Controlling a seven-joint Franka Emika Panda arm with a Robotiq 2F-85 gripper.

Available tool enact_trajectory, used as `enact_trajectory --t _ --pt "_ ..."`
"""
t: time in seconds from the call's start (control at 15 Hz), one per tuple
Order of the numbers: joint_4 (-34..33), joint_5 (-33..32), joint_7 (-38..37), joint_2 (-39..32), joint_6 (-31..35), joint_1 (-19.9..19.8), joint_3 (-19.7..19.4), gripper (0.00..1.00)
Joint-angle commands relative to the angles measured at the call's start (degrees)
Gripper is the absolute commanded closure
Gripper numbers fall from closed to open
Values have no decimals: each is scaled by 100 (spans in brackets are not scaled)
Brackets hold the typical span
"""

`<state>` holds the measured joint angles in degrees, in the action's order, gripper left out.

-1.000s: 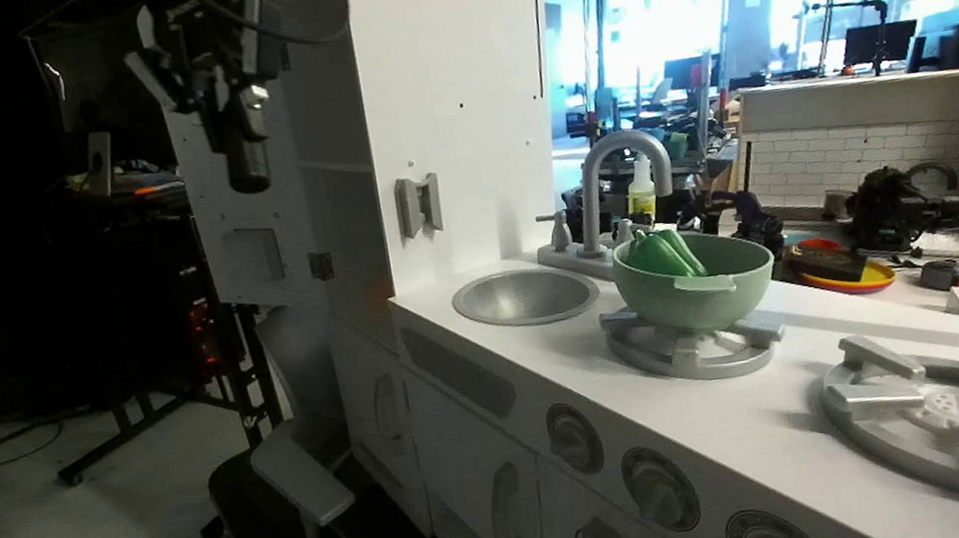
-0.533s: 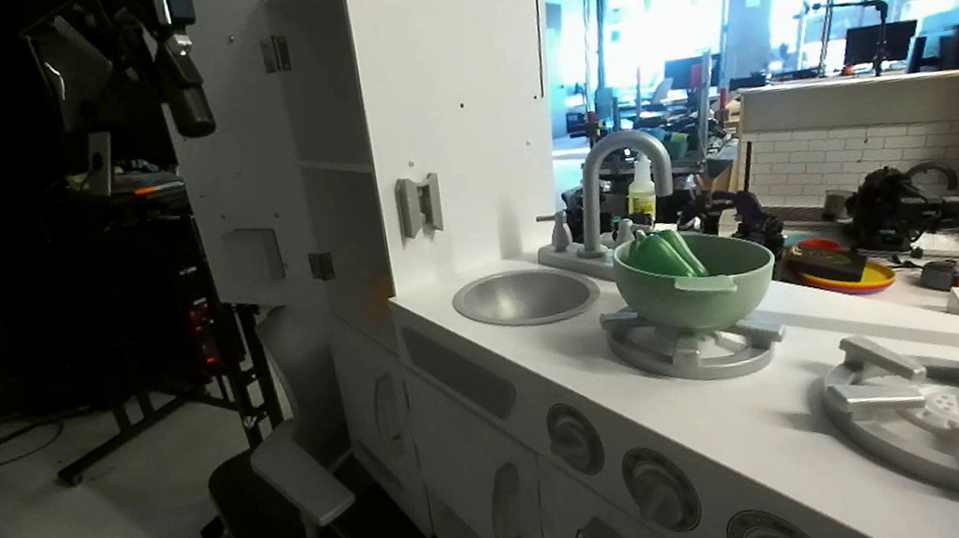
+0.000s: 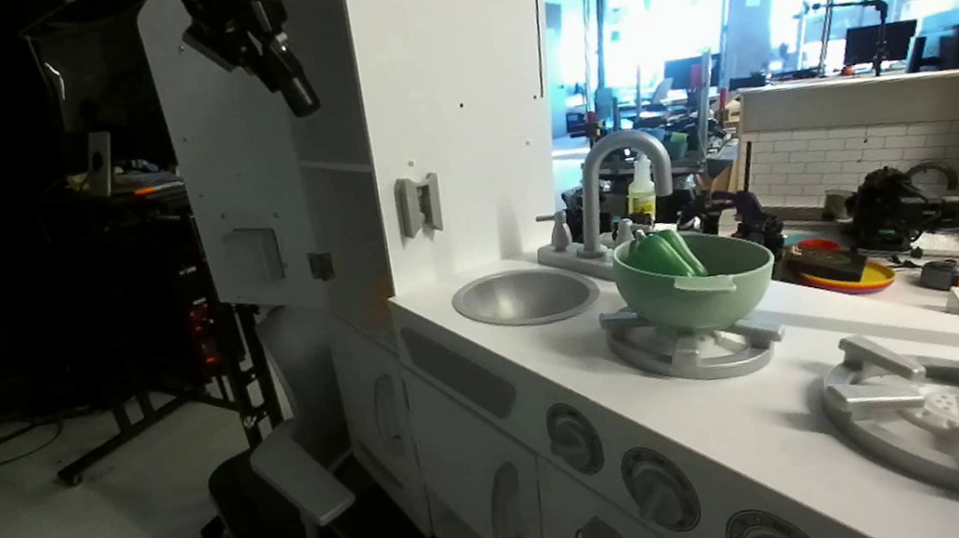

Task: Open the right door of the cabinet, put the black bottle from the counter and the green toy from the pot in the cabinet.

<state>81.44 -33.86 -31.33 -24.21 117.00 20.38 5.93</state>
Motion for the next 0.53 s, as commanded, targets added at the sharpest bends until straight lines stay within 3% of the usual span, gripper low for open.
enact_trajectory --t 0.0,0.47 --pt "-904 -607 -617 -880 322 403 -348 90" --pt "-1538 -1521 -1701 -1711 818 790 -781 90"
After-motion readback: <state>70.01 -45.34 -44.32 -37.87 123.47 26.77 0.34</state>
